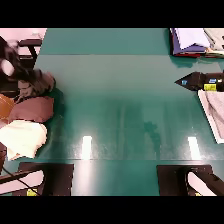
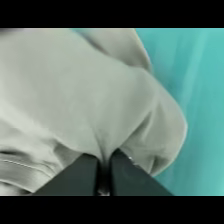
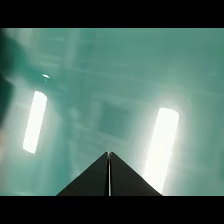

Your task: Fold the shirts.

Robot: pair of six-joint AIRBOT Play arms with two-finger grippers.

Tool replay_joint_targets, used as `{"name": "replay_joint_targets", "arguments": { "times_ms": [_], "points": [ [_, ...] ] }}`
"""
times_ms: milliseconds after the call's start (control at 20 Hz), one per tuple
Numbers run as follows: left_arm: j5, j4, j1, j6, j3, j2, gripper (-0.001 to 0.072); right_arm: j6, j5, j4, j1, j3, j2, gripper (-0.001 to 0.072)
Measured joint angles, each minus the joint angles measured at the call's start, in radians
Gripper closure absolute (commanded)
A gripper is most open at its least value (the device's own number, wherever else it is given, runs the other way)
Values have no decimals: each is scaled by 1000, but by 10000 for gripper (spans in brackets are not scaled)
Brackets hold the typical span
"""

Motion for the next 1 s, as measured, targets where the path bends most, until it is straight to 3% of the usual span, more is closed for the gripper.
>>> {"name": "replay_joint_targets", "arguments": {
  "times_ms": [200,400,700,750,800,850,1000],
  "points": [
    [-62,-9,-96,14,169,202,681,0,-27,88,-14,96,0,696],
    [-151,-35,-300,24,272,339,681,0,-49,72,-19,261,0,696],
    [-204,-132,-713,23,299,262,677,0,-54,-13,-20,449,0,696],
    [-192,-149,-783,26,300,216,521,0,-49,-19,-20,465,0,696],
    [-163,-170,-845,40,301,165,216,0,-41,-24,-20,479,0,696],
    [-135,-188,-893,52,302,117,178,0,-31,-29,-20,488,0,696],
    [-62,-218,-961,81,303,7,178,0,2,-36,-20,502,0,696]
  ]
}}
